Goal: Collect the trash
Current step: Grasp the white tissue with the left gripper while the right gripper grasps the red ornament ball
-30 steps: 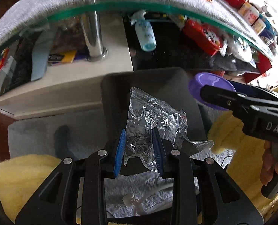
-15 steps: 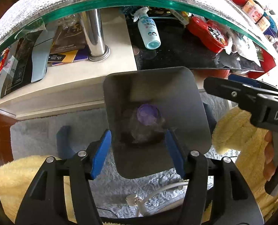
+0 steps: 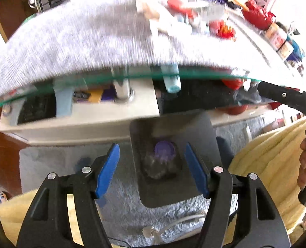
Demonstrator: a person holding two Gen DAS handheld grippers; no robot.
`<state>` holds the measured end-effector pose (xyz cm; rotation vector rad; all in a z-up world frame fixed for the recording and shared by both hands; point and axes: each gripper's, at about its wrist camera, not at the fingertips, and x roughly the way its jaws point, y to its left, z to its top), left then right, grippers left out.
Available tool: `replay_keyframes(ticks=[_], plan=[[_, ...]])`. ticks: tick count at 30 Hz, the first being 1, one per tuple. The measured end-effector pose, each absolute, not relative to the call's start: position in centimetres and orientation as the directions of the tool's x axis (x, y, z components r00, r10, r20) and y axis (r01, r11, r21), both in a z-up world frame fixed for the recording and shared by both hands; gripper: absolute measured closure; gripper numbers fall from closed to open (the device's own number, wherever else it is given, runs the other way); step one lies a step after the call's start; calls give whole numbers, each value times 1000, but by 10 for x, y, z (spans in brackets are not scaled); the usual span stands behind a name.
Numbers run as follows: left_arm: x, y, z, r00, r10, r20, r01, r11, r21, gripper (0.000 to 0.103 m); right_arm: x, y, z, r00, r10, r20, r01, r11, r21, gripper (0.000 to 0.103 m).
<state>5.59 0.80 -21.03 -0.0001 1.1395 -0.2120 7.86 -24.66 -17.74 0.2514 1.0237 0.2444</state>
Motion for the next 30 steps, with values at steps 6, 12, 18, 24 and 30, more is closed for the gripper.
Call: replay_keyframes(ticks=[6, 12, 18, 24, 30], plan=[[72, 10, -177, 465, -177, -867, 170, 979, -109, 36, 97, -258, -146, 564, 272, -779, -85, 958, 273, 12], [96, 7, -154, 506, -188, -842, 177, 978, -112, 36, 117, -256, -141, 578, 255, -775, -107, 965, 238, 13], [127, 3, -142, 518, -215, -828, 187, 973, -136, 47, 132, -249, -147, 566, 266, -781, -129, 964, 234, 31], [155, -9, -150, 494, -247, -834, 210, 964, -161, 62, 156, -243, -155, 561, 269, -783, -146, 963, 227, 49], [179, -18, -164, 468, -249, -848, 215, 963, -164, 63, 176, -241, -161, 551, 291, -782, -162, 957, 242, 56]])
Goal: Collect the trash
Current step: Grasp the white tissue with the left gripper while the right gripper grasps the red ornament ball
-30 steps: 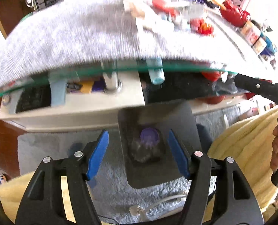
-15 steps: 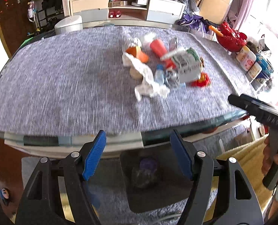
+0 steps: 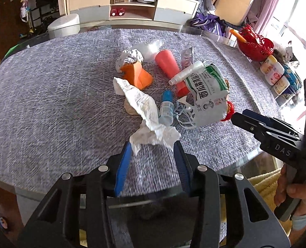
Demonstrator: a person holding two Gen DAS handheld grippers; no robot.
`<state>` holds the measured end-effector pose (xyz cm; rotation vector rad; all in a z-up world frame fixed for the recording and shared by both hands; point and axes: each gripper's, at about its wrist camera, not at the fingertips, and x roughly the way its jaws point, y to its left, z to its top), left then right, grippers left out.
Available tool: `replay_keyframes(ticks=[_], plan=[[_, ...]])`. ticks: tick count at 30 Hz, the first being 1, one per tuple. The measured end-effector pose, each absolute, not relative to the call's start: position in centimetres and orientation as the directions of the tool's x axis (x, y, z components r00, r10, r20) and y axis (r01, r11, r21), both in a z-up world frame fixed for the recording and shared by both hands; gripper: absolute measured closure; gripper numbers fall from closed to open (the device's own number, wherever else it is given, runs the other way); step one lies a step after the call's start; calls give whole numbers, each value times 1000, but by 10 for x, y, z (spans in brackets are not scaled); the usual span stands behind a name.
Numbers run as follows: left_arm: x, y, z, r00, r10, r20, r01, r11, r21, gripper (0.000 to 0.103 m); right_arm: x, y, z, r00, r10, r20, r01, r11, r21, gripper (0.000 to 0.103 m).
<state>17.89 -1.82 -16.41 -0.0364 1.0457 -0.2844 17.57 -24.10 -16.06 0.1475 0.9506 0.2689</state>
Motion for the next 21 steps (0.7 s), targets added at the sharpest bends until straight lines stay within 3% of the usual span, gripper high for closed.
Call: replay_keyframes(ticks=[10, 12, 16, 21], plan=[[198, -21, -181, 436, -251, -864, 211, 962, -173, 70, 185, -230, -173, 521, 301, -798, -185, 953, 239, 62], [200, -24, -184, 432, -252, -866, 217, 961, -171, 75, 185, -230, -174, 524, 295, -799, -183, 955, 233, 69], [199, -24, -185, 430, -253, -867, 226, 960, -168, 96, 179, -231, -172, 526, 294, -798, -183, 956, 231, 70], [190, -24, -173, 466, -241, -851, 227, 963, -148, 99, 166, -235, -160, 548, 286, -786, -179, 958, 224, 70]])
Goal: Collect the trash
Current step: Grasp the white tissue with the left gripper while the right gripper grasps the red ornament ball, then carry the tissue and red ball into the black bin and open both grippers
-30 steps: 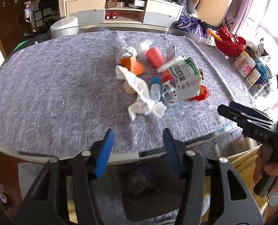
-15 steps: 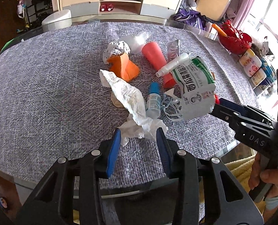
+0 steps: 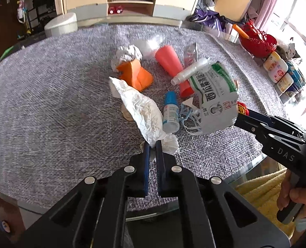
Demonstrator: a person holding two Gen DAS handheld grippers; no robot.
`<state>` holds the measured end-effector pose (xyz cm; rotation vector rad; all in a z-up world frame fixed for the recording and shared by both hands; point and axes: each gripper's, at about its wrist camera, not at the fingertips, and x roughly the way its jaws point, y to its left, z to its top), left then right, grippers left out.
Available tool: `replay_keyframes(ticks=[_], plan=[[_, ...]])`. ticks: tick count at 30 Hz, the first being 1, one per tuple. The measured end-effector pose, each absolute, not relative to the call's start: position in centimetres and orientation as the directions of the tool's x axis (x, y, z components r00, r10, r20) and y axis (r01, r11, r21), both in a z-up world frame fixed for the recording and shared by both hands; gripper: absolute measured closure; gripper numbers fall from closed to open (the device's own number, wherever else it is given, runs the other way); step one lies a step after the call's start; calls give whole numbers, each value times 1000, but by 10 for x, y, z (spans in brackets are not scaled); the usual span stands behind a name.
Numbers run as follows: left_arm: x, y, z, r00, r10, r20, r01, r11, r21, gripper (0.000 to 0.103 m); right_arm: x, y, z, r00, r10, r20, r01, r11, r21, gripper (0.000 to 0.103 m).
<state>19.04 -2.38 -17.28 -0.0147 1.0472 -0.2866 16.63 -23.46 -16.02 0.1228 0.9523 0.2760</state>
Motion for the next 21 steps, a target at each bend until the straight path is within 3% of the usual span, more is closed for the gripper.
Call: replay_keyframes(ticks=[21], plan=[[114, -10, -111, 578, -216, -787, 215, 971, -108, 99, 105, -245, -105, 643, 274, -716, -175, 962, 210, 70]])
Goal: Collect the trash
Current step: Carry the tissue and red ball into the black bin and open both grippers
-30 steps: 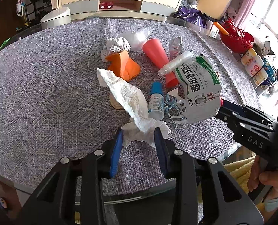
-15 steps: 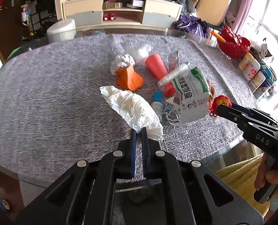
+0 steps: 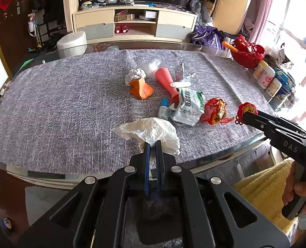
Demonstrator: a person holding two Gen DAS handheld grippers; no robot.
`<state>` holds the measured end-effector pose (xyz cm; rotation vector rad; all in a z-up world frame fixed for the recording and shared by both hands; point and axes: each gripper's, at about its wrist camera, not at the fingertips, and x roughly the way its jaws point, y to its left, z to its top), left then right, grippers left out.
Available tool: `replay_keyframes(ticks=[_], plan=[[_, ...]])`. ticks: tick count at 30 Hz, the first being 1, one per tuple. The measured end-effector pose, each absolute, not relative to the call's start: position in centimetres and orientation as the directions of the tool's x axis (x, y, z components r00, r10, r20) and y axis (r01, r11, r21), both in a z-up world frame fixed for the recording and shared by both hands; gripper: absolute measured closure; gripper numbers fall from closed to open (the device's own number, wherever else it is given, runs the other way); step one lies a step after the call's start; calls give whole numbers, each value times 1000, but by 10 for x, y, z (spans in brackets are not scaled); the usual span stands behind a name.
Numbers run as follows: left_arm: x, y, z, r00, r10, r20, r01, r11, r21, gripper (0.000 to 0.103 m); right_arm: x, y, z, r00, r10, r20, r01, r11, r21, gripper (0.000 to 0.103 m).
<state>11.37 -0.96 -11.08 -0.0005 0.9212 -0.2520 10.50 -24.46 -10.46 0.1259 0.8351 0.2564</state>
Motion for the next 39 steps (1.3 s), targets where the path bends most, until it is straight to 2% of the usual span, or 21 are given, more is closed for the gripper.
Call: replay_keyframes(ticks=[18, 25, 39], plan=[[32, -17, -104, 594, -243, -767, 263, 960, -100, 99, 40, -229, -104, 645, 315, -696, -228, 949, 218, 70], [14, -14, -131, 549, -248, -798, 263, 958, -117, 99, 22, -214, -131, 595, 331, -732, -249, 942, 224, 70], [5, -20, -222, 347, -289, -892, 255, 945, -207, 99, 22, -189, -213, 394, 341, -853, -236, 935, 265, 70]])
